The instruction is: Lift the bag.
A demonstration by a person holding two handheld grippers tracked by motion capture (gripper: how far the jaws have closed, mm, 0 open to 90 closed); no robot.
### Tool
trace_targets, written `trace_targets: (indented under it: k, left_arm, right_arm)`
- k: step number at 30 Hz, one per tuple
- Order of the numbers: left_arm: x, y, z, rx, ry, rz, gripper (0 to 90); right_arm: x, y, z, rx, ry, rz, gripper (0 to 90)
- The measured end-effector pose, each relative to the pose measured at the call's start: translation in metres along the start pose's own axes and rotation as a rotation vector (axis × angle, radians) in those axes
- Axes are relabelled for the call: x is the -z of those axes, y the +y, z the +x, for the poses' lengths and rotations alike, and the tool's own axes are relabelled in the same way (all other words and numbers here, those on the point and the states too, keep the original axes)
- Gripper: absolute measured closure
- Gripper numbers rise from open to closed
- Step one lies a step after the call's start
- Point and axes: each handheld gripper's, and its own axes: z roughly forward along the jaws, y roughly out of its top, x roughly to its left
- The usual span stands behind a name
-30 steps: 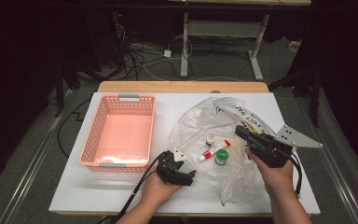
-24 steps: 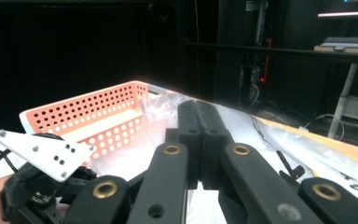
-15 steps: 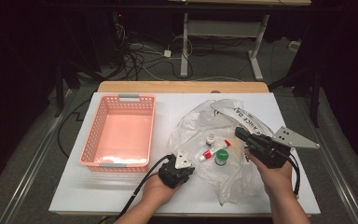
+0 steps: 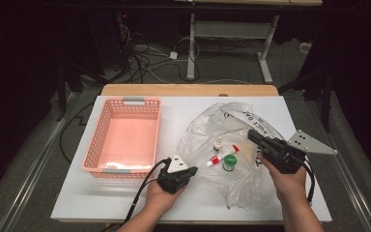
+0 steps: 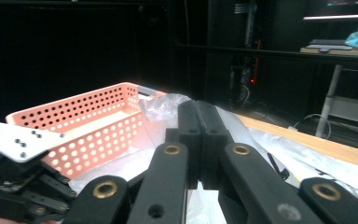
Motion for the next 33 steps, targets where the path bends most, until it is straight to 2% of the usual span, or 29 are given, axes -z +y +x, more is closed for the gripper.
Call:
trace_targets:
  k: [7, 9, 12, 14, 18, 26, 28, 31, 33]
  left_arm:
    - [0.016, 0.016, -0.012, -0.051, 0.027, -0.117, 88.7]
    - [0.022, 0.023, -0.014, -0.056, 0.029, -0.143, 88.7]
    - [0.032, 0.036, -0.017, -0.09, 0.055, -0.175, 88.7]
    - [0.04, 0.045, -0.016, -0.078, 0.056, -0.216, 88.7]
    - [0.054, 0.071, -0.014, -0.107, 0.083, -0.29, 88.7]
    - [0.076, 0.135, -0.013, -0.169, 0.112, -0.419, 88.7]
    - [0.077, 0.148, -0.012, -0.187, 0.124, -0.443, 88.7]
    - [0.078, 0.166, -0.01, -0.182, 0.114, -0.467, 88.7]
    - [0.077, 0.177, -0.01, -0.194, 0.12, -0.471, 88.7]
  right_arm:
    - [0.0, -0.001, 0.001, -0.008, -0.011, -0.002, 90.0]
    - [-0.001, 0.001, 0.001, 0.004, -0.014, -0.001, 90.0]
    - [-0.004, 0.006, 0.001, 0.008, -0.028, -0.008, 90.0]
    - [-0.005, 0.011, 0.0, 0.007, -0.038, -0.015, 90.0]
    - [-0.011, 0.023, -0.004, 0.017, -0.045, -0.029, 90.0]
    - [-0.02, 0.059, -0.014, 0.022, -0.078, -0.082, 90.0]
    - [-0.023, 0.066, -0.016, 0.013, -0.085, -0.098, 90.0]
    - [-0.025, 0.076, -0.017, 0.016, -0.091, -0.119, 90.0]
    - [-0.026, 0.083, -0.019, 0.021, -0.101, -0.136, 90.0]
